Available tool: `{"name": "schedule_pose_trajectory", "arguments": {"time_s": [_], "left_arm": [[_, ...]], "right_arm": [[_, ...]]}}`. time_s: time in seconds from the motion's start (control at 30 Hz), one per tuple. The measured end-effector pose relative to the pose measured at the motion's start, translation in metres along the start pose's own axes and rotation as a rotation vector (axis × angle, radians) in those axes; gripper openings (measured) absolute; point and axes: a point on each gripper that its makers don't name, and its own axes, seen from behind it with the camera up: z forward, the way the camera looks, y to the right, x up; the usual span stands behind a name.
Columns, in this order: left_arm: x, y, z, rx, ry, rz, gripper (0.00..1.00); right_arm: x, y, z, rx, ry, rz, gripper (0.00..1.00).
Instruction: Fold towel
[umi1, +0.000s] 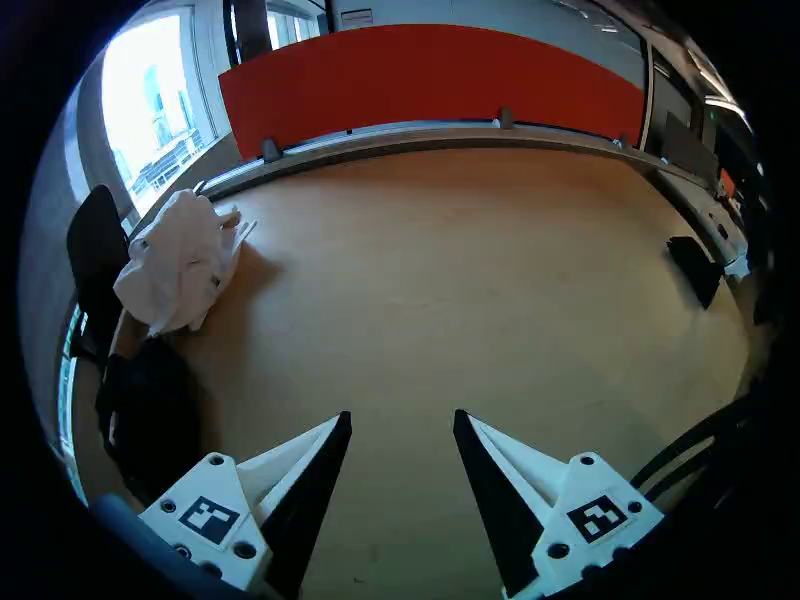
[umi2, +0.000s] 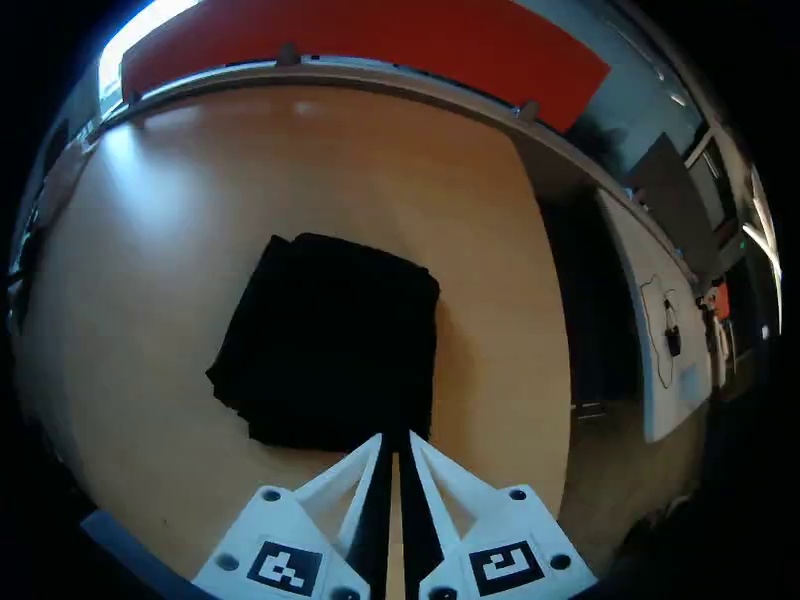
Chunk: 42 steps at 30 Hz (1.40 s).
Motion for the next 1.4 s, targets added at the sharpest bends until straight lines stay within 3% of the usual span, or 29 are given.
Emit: {"name": "schedule_pose_trajectory", "arguments": {"time_s": [0.57,0.83,1.03,1.4], "left_arm": [[0.002,0.001,0.001,0.003,0.001,0.003,0.75],[0.003,0.0,0.001,0.002,0.002,0.004,0.75],[0.004,0.0,0.001,0.002,0.004,0.003,0.75],[0.005,-0.001,0.001,0.001,0.006,0.005,0.75]], "right_arm": [[-0.004,0.006,0.003,-0.02,-0.014,0.008,0.12],[-0.009,0.008,0.002,-0.032,-0.025,0.014,0.32],[-0.014,0.01,0.002,-0.049,-0.036,0.019,0.39],[-0.022,0.017,-0.002,-0.072,-0.045,0.036,0.39]]}}
